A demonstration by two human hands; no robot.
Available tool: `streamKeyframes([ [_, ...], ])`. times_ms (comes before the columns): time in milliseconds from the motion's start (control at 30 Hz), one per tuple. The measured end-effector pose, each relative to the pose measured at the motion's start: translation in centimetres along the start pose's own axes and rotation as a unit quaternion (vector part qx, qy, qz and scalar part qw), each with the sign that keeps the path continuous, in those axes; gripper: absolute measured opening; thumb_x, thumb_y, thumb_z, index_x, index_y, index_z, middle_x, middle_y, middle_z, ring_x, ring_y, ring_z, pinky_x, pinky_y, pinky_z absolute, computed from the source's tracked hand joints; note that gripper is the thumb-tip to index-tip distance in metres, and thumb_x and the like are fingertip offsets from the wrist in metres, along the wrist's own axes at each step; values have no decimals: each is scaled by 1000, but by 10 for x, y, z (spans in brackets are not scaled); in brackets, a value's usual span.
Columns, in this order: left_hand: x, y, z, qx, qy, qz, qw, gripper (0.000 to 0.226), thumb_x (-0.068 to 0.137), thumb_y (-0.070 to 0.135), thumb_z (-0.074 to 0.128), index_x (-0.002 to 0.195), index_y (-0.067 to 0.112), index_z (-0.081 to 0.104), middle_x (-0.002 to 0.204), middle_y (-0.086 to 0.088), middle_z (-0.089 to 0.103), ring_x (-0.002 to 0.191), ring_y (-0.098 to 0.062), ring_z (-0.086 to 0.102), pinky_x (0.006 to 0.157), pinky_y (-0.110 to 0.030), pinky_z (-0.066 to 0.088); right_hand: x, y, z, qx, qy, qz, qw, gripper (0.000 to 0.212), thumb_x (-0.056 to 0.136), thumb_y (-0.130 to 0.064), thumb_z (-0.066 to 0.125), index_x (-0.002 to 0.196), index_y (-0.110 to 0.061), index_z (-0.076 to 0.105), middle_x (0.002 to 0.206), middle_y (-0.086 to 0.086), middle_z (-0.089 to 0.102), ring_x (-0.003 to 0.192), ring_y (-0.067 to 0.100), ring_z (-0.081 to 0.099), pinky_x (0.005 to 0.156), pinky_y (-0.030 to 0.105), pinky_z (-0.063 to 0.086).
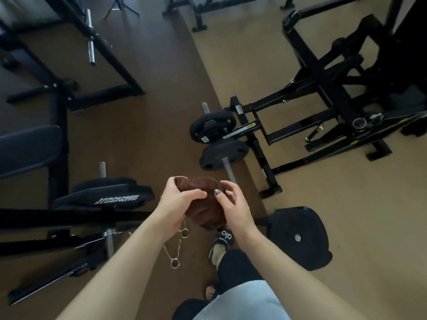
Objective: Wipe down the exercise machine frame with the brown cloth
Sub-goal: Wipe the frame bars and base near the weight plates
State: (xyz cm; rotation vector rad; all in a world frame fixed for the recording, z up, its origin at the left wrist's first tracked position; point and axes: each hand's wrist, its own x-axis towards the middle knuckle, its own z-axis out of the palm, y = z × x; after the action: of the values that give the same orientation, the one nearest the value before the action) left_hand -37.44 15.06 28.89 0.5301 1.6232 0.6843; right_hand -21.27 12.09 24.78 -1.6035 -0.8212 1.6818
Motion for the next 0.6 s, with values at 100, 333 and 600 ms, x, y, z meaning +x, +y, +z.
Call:
streamKeyframes([
  [100,37,25,3,7,-6,-8,1000,55,73,11,88,116,23,56,114,-9,68,98,-25,72,76,-39,63,41,-12,15,43,-5,32,999,19,105,-47,52,122,-45,58,126,-6,65,115,12,66,98,36,59],
  [333,108,77,67,57,-97,-44,993,51,78,11,85,119,22,56,113,-8,69,98,-24,73,77,-34,63,106,-43,-11,162,32,88,982,63,81,-75,61,136,-47,50,134,-4,61,122,20,63,102,46,56],
  [600,173,96,150,128,-242,-106,956,46,80,7,79,118,22,60,119,-10,67,107,-28,69,83,-38,63,156,-40,-55,248,219,95,939,55,85,-72,63,133,-48,50,130,-5,61,114,18,65,91,40,61],
])
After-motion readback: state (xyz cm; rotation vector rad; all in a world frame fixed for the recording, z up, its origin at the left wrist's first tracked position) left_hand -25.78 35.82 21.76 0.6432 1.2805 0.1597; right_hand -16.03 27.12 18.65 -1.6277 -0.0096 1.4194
